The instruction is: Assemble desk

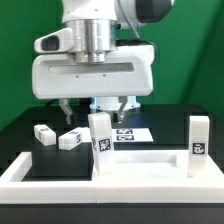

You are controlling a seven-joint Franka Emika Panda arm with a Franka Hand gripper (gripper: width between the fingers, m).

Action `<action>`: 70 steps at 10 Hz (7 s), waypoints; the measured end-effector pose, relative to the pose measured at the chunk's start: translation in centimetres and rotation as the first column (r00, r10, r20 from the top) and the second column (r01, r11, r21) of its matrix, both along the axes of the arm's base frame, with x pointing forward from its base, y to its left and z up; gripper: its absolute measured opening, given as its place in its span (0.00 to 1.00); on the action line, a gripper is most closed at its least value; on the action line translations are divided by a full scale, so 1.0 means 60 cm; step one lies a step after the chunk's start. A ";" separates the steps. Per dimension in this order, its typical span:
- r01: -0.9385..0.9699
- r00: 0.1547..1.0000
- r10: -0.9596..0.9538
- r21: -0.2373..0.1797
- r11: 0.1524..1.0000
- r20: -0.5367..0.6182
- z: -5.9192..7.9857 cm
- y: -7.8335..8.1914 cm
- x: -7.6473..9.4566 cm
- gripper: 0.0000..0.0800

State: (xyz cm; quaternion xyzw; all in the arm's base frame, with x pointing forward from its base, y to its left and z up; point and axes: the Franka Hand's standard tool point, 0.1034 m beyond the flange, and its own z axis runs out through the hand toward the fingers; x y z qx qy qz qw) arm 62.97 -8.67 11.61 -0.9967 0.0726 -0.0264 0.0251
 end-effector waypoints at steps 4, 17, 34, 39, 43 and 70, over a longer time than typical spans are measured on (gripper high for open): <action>-0.164 0.986 0.164 -0.001 0.987 -0.018 -0.002 -0.003 -0.002 0.81; 0.262 0.965 -0.261 0.013 0.965 -0.018 0.007 0.041 0.033 0.36; 0.562 0.827 -0.561 0.049 0.826 -0.021 -0.002 0.044 0.017 0.80; -0.057 0.998 0.058 -0.040 0.998 0.039 -0.007 0.047 0.030 0.81; 0.131 0.991 -0.130 -0.022 0.991 0.036 -0.008 0.046 0.029 0.36; 0.243 0.969 -0.243 0.009 0.970 0.038 -0.011 0.041 0.029 0.36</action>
Offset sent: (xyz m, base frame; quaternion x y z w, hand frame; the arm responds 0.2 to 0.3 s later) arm 0.0000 0.0000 0.0000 0.0000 0.0000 0.0000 1.0000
